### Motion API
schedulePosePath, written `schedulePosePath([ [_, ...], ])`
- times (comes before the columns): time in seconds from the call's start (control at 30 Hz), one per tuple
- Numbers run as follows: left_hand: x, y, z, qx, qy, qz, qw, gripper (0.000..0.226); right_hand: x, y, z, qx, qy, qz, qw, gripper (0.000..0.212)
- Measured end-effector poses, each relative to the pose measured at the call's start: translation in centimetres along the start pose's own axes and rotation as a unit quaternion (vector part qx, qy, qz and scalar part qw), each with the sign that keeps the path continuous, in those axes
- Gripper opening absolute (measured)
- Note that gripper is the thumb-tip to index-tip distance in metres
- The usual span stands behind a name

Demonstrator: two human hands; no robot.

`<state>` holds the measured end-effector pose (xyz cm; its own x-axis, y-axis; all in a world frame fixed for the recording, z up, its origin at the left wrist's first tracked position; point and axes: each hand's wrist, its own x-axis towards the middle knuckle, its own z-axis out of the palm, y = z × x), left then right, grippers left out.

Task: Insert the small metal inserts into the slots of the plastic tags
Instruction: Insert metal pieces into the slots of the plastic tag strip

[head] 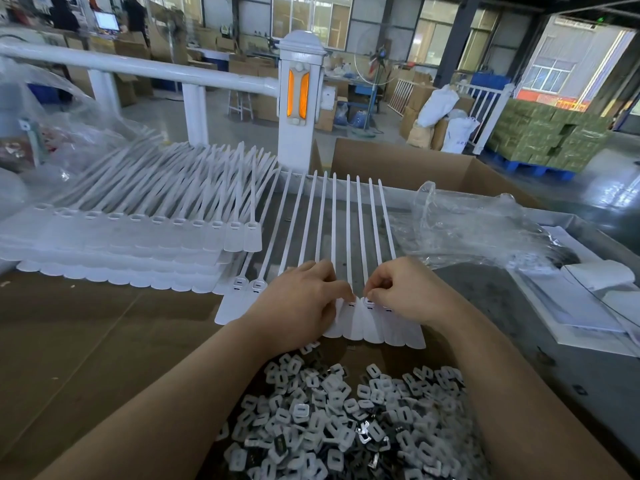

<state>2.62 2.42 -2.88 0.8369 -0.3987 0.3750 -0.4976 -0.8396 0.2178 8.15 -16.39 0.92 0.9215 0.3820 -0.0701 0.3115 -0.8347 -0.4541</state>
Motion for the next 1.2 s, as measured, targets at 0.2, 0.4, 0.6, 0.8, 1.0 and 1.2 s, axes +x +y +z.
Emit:
schedulePosePath([
  [0.2,0.2,0.0,-0.2,0.011,-0.013,0.004,1.0,0.031,0.1,0.0,-0.1,0.024,-0.017,0.042,0.999,0.024],
  [0.4,0.5,0.0,0.0,0.034,-0.045,-0.003,0.998,0.042,0.2,0.1,0.0,0.11,-0.009,0.092,0.99,0.011],
  [0.6,1.3,0.7,0.1,0.103,-0.103,0.001,0.989,0.064,0.1,0.6,-0.4,0.186,-0.013,0.111,0.976,0.011],
  [0.8,1.5,0.7,-0.2,0.111,-0.108,0.015,0.988,0.061,-0.9,0.0,-2.0,0.071,-0.068,0.047,0.994,0.007],
  [1.0,1.2,-1.0,0.2,-0.025,-0.134,-0.032,0.99,0.031,-3.0,-3.9,-3.0,0.001,-0.252,-0.093,0.963,0.008],
  [1.2,1.1,-1.5,-0.4,-0.155,-0.122,-0.077,0.977,0.015,-3.2,-6.5,0.1,-0.055,-0.176,-0.18,0.966,0.012],
])
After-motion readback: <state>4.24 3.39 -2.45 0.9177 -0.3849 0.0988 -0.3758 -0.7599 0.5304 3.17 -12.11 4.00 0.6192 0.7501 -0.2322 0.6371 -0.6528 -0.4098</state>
